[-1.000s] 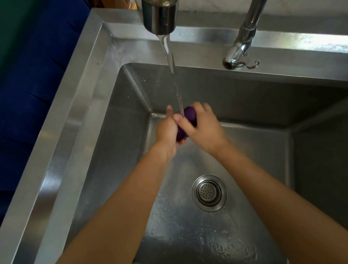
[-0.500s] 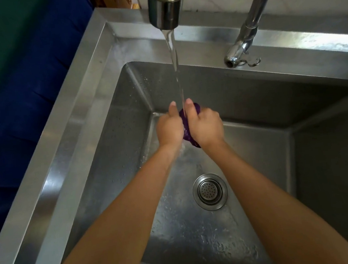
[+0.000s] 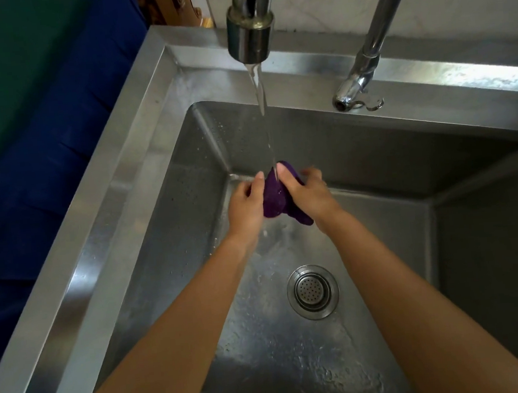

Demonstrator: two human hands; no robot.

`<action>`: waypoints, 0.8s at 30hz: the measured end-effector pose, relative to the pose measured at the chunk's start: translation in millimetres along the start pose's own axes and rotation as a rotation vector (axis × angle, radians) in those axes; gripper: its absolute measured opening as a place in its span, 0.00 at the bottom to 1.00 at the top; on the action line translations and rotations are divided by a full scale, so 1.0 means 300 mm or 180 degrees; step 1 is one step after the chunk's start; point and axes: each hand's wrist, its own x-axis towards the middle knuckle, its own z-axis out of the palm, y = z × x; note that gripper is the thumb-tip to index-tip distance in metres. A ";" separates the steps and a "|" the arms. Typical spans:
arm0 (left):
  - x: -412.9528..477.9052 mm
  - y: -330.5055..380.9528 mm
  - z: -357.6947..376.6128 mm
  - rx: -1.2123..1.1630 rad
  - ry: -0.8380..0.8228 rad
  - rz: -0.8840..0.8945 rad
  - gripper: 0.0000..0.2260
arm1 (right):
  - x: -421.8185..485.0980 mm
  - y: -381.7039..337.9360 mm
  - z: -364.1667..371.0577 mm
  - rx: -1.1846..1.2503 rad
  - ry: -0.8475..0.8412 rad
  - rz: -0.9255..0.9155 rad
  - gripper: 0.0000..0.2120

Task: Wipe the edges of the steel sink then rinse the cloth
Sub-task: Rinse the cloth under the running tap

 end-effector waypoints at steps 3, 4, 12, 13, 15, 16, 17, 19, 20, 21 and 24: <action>0.010 -0.032 -0.020 -0.0078 -0.0105 -0.0262 0.05 | -0.009 0.000 -0.009 -0.0603 0.0252 -0.0352 0.22; 0.013 -0.042 -0.028 -0.0154 -0.0155 -0.0333 0.03 | -0.016 -0.002 -0.012 -0.0735 0.0318 -0.0555 0.20; 0.043 0.010 -0.058 -0.1227 -0.0977 -0.1230 0.22 | -0.102 -0.112 -0.063 -0.0361 -0.1263 -0.0967 0.07; 0.048 0.024 -0.055 -0.1275 -0.1130 -0.1243 0.23 | -0.106 -0.123 -0.075 -0.0424 -0.1410 -0.0973 0.09; 0.067 0.041 -0.049 -0.1229 -0.1169 -0.1166 0.19 | -0.107 -0.142 -0.099 -0.0724 -0.1496 -0.1125 0.11; 0.071 0.049 -0.047 -0.1175 -0.1161 -0.1114 0.17 | -0.103 -0.148 -0.109 -0.0775 -0.1421 -0.1216 0.10; 0.073 0.055 -0.047 -0.1101 -0.1134 -0.1069 0.15 | -0.099 -0.151 -0.118 -0.0710 -0.1284 -0.1285 0.08; 0.077 0.058 -0.048 -0.0902 -0.1108 -0.0921 0.17 | -0.086 -0.146 -0.129 -0.0452 -0.0941 -0.1356 0.06; 0.077 0.060 -0.049 -0.0798 -0.1139 -0.0807 0.19 | -0.077 -0.138 -0.129 -0.0350 -0.0795 -0.1330 0.07; 0.074 0.061 -0.049 -0.0710 -0.1178 -0.0678 0.20 | -0.070 -0.128 -0.126 -0.0279 -0.0702 -0.1220 0.08; 0.075 0.060 -0.046 -0.0670 -0.1008 -0.0345 0.11 | -0.047 -0.097 -0.112 -0.0042 -0.0524 -0.0733 0.10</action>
